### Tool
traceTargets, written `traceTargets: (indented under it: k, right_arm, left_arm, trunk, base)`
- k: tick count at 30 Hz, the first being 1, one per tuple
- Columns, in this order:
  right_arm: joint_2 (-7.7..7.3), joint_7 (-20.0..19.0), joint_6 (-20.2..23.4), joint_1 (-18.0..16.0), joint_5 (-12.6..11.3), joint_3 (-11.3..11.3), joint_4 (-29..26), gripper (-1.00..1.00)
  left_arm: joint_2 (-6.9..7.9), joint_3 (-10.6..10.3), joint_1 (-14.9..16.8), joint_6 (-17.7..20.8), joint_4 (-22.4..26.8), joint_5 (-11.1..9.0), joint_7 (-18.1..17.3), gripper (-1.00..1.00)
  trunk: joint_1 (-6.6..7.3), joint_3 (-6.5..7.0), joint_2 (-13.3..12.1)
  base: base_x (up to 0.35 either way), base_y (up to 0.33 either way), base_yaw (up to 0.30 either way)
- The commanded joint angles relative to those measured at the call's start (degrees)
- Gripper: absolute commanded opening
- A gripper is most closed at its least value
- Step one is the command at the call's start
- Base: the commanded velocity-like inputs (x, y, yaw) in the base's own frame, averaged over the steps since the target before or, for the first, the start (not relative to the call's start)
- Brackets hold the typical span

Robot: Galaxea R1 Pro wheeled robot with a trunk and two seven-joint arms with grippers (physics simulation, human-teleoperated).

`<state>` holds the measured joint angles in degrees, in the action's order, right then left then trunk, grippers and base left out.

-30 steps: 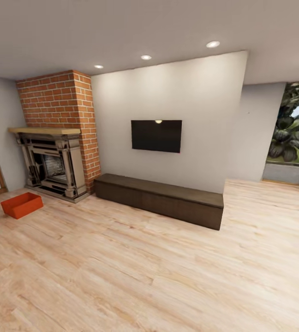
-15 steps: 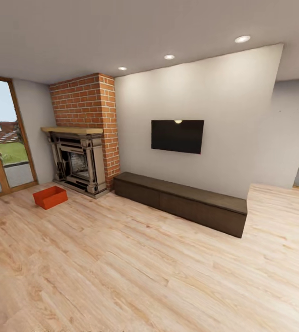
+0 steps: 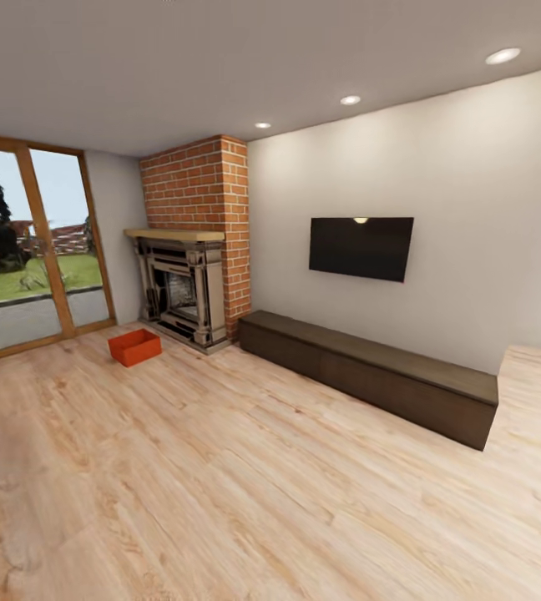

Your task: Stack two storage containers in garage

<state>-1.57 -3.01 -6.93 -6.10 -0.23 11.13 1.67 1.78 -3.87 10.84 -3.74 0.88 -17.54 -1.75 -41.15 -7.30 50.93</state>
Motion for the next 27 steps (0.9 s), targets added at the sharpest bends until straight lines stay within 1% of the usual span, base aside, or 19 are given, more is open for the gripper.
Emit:
traceTargets:
  k: [1, 16, 19, 20, 24, 27]
  right_arm:
    - [-0.01, -0.16, -0.42, -0.09, -0.03, 0.21, 0.18, 1.00]
    - [-0.19, -0.07, -0.57, -0.06, 0.05, 0.21, 0.18, 1.00]
    - [-0.19, -0.07, -0.55, -0.06, 0.05, 0.23, 0.18, 1.00]
    - [-0.12, -0.07, -0.54, -0.06, 0.05, 0.28, 0.18, 1.00]
    - [-0.15, -0.07, -0.54, -0.07, 0.05, 0.24, 0.18, 1.00]
    - [-0.17, -0.07, -0.54, -0.06, 0.05, 0.22, 0.18, 1.00]
  left_arm:
    - [-0.01, -0.38, 0.06, -0.21, -0.09, -0.57, -0.18, 1.00]
    - [-0.01, -0.30, 0.06, -0.22, -0.11, -0.67, -0.18, 1.00]
    - [-0.17, -0.05, 0.06, -0.18, -0.13, -0.75, -0.21, 1.00]
    - [-0.43, 0.09, 0.06, -0.16, -0.15, -0.74, -0.25, 1.00]
    - [-0.54, 0.12, 0.06, -0.14, -0.13, -0.76, -0.26, 1.00]
    - [-0.55, -0.09, 0.06, -0.05, -0.07, -0.44, -0.36, 1.00]
  trunk:
    - [-0.01, -0.09, 0.07]
    - [-0.01, -0.09, 0.07]
    - [-0.01, -0.09, 0.07]
    - [-0.01, -0.09, 0.07]
    - [-0.01, -0.09, 0.07]
    - [-0.01, -0.09, 0.07]
  base:
    - [0.000, 0.000, 0.288]
    - [0.000, 0.000, 0.288]
    - [0.000, 0.000, 0.288]
    - [0.000, 0.000, 0.288]
    - [0.002, 0.000, 0.288]
    - [0.119, -0.049, 0.288]
